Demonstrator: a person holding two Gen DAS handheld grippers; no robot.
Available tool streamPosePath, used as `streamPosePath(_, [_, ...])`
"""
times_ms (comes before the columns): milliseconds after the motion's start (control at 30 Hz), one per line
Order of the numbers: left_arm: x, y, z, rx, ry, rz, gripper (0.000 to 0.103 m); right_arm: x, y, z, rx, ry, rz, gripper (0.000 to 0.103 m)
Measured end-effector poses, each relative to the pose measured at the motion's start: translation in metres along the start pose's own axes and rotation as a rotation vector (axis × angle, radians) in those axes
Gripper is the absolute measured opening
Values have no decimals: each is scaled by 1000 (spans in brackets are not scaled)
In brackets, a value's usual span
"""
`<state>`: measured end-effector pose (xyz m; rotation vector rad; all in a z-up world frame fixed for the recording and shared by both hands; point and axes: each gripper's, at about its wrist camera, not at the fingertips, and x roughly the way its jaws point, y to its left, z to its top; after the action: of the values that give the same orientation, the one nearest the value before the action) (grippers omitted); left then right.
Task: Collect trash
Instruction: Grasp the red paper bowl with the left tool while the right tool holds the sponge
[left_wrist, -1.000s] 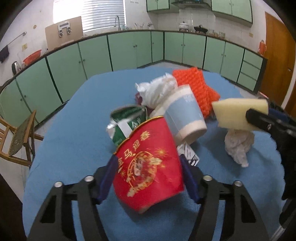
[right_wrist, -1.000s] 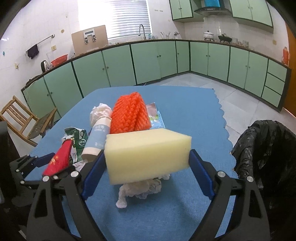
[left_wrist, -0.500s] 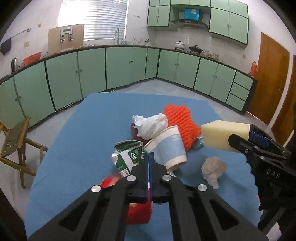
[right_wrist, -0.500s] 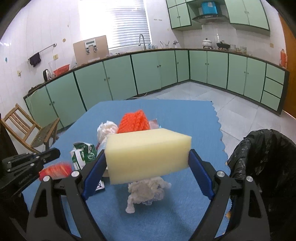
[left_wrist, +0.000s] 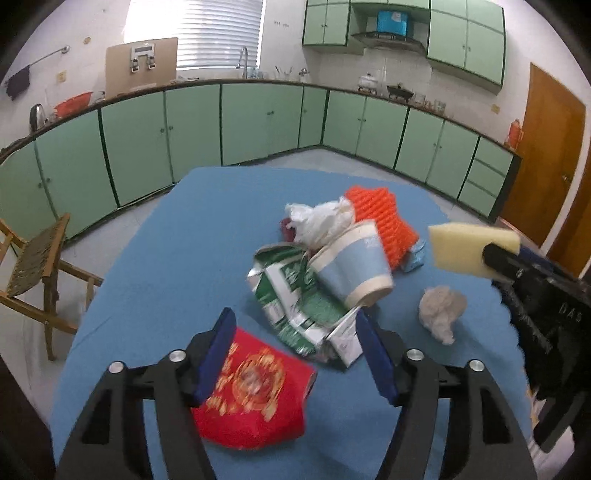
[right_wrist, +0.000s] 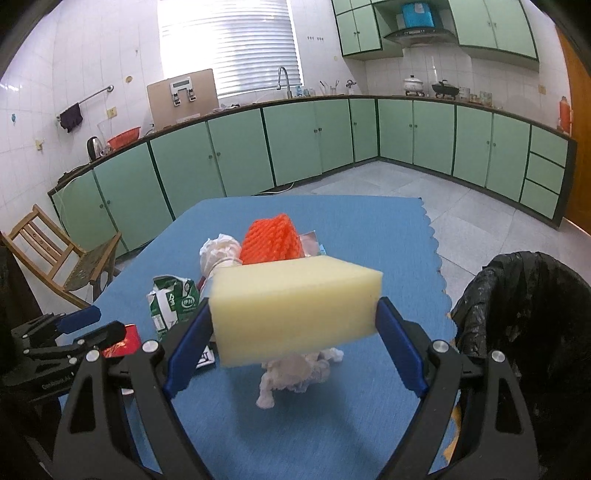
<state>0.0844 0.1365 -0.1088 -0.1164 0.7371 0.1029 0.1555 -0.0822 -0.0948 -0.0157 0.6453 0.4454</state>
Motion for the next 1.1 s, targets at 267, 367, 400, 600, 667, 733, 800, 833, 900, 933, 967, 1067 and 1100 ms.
streamPosePath(267, [6, 14, -19, -50, 79, 32, 77, -6, 12, -12, -15, 12, 7, 84])
streamPosePath(367, [9, 13, -26, -62, 110, 29, 80, -4, 12, -15, -9, 27, 7, 84])
streamPosePath(400, [10, 11, -29, -54, 116, 36, 80, -3, 12, -16, -7, 31, 6, 84])
streamPosePath(600, [20, 15, -38, -40, 134, 87, 83, 0, 14, -17, -14, 41, 5, 84])
streamPosePath(667, [21, 20, -35, -47, 123, 96, 85, 0, 14, -18, -20, 44, 2, 84])
streamPosePath(733, [27, 25, -32, -43, 129, 95, 88, 2, 13, -18, -17, 48, 1, 84])
streamPosePath(800, [34, 30, -31, -37, 146, 89, 89, 2, 12, -19, -15, 51, -1, 84])
streamPosePath(833, [36, 32, -31, -40, 145, 87, 89, 3, 11, -19, -16, 54, -3, 84])
streamPosePath(900, [41, 35, -31, -41, 151, 71, 90, 4, 11, -19, -17, 57, -6, 84])
streamPosePath(933, [43, 35, -31, -39, 158, 68, 90, 4, 11, -19, -17, 59, -6, 84])
streamPosePath(967, [46, 35, -32, -39, 166, 63, 90, 5, 12, -19, -18, 61, -6, 84])
streamPosePath(1067, [52, 34, -38, -35, 180, 49, 89, 7, 14, -18, -25, 64, -7, 84])
streamPosePath(1100, [51, 33, -38, -31, 171, 49, 89, 7, 14, -18, -26, 65, -7, 84])
